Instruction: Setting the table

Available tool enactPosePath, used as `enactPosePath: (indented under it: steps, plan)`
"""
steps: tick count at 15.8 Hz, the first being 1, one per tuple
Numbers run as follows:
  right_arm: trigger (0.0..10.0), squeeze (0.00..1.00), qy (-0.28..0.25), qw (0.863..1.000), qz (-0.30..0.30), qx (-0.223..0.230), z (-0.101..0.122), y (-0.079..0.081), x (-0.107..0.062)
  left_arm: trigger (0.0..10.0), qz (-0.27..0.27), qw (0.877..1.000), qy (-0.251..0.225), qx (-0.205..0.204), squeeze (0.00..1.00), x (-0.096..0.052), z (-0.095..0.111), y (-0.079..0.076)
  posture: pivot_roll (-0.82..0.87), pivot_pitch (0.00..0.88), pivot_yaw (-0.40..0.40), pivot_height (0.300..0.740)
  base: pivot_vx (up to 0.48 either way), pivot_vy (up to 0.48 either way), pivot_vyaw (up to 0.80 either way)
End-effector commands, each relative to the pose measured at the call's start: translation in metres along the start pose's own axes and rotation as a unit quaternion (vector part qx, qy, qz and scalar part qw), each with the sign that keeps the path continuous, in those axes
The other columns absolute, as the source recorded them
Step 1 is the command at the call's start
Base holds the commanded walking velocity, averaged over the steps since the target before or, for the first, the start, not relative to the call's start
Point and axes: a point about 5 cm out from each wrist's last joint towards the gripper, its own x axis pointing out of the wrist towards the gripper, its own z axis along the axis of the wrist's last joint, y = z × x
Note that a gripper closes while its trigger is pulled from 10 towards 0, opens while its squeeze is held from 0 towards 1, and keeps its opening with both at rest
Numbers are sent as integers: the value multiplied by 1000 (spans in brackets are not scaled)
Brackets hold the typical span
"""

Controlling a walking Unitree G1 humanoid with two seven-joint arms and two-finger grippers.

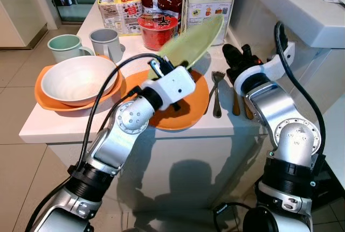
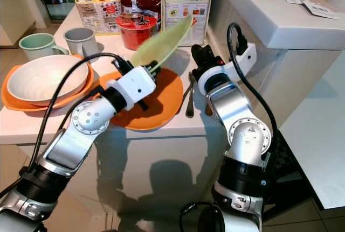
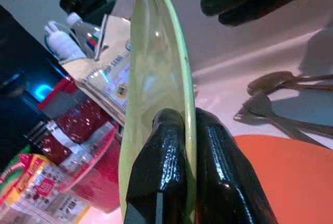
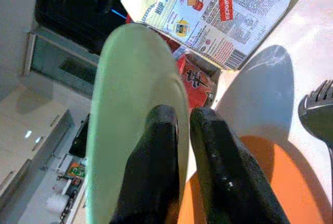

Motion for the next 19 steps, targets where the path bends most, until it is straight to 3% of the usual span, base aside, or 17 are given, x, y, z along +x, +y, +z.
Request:
enactPosePath:
  steps: [1,6,8,11,12,13,15,16,17,19]
  plan:
    - [10000,1000,4,1000,1,4,-1,-1,-2,0,14,999,-20,21,0,3,8,7,-2,0,-11,740,0,0,0]
    - [10000,1000,7,1000,8,-2,-3,-2,-8,0,34,997,-36,57,0,1,6,12,0,0,-11,740,0,0,0]
    - [10000,1000,16,997,-2,-75,-5,-7,-11,0,57,995,-47,60,0,1,9,18,1,0,-13,740,0,0,0]
    - [10000,973,28,989,-8,-145,-10,-11,-14,0,89,992,-63,67,0,1,14,28,1,0,-14,740,0,0,0]
    - [10000,396,31,985,-5,-170,-11,-11,-16,0,106,989,-73,71,0,0,18,34,1,0,-15,740,0,0,0]
    - [10000,0,30,982,2,-186,-11,-9,-16,0,125,985,-86,78,0,0,24,42,2,0,-16,740,0,0,0]
    - [10000,0,20,970,18,-241,-11,-6,-17,0,162,977,-105,92,0,-2,34,57,6,0,-19,740,0,0,0]
    - [10000,0,15,964,29,-262,-11,-4,-18,3686,188,972,-111,90,0,-3,40,69,10,0,-21,740,0,0,0]
    - [10000,0,8,959,41,-279,-10,-1,-19,10000,206,969,-109,87,0,-5,45,80,18,0,-25,740,0,0,0]
    - [10000,0,-9,946,59,-320,-9,4,-24,10000,216,970,-92,63,0,-9,48,95,24,0,-28,740,0,0,0]
